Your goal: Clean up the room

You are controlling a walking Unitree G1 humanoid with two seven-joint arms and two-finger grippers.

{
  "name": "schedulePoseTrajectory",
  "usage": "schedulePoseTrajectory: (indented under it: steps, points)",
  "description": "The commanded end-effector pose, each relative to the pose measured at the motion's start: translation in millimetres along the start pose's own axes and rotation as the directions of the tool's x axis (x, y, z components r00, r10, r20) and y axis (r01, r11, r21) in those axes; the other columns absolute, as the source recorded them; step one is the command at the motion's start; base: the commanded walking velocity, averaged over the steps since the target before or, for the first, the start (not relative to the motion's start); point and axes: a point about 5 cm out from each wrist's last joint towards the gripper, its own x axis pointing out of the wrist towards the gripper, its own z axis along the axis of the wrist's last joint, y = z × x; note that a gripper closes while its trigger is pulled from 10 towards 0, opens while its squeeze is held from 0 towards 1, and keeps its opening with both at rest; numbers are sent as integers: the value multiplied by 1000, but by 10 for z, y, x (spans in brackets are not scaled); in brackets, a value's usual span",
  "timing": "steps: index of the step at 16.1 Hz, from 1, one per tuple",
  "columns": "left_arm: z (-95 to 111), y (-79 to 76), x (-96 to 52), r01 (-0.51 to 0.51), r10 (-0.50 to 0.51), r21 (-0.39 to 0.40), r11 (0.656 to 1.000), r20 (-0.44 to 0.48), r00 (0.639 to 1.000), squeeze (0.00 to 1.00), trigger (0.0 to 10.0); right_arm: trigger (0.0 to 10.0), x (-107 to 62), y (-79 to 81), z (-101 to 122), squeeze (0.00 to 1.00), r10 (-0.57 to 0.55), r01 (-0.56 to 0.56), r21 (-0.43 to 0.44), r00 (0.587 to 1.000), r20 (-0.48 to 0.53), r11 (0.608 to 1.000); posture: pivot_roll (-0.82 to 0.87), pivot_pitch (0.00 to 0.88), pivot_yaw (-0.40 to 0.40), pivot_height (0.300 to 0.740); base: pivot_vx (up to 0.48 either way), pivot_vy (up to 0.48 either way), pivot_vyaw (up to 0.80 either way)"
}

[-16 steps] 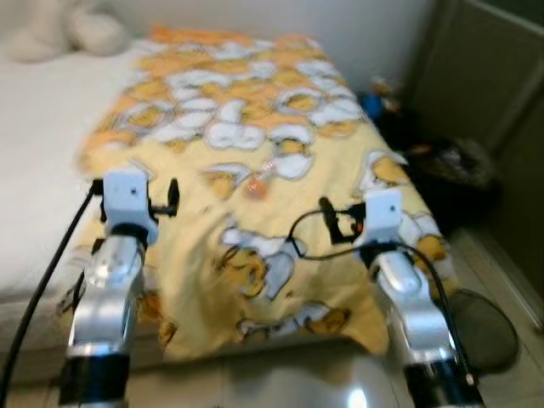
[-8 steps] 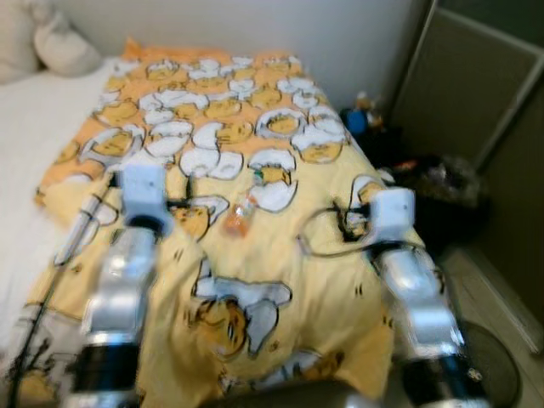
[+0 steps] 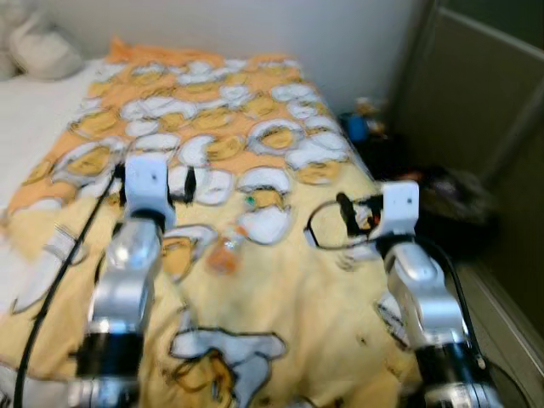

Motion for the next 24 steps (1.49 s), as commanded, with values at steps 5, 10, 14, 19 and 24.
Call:
schedulePoseTrajectory:
  steps: [5, 10, 14, 19, 24]
  points:
    - [-169, 79, 253, 111, -111, -11, 994, -170, 979, 0, 10000, 10000, 59, -53, 34, 0, -13, 13, -25, 1000, -5, 1000, -80, 17, -18, 740, 0, 0, 0]
    - [-234, -352, 655, 220, -241, -106, 970, -261, 935, 0, 10000, 10000, -151, 46, 28, 0, 3, -2, -69, 1000, 13, 998, -243, 93, -10, 740, 0, 0, 0]
    - [-164, -379, 732, 114, -161, -183, 976, -268, 950, 0, 10000, 10000, -568, 72, 194, 0, 45, -38, -149, 998, 46, 988, -402, 200, -13, 740, 0, 0, 0]
    - [-22, -522, 792, 185, -234, -205, 961, -248, 940, 0, 10000, 10000, -1007, 274, 236, 0, 63, -65, -120, 998, -14, 991, -467, 308, -34, 740, 0, 0, 0]
    - [35, -408, 831, 121, -128, -43, 992, -253, 959, 0, 10000, 10000, -1340, 273, 344, 0, 69, -77, -129, 996, -62, 989, -539, 377, -78, 740, 0, 0, 0]
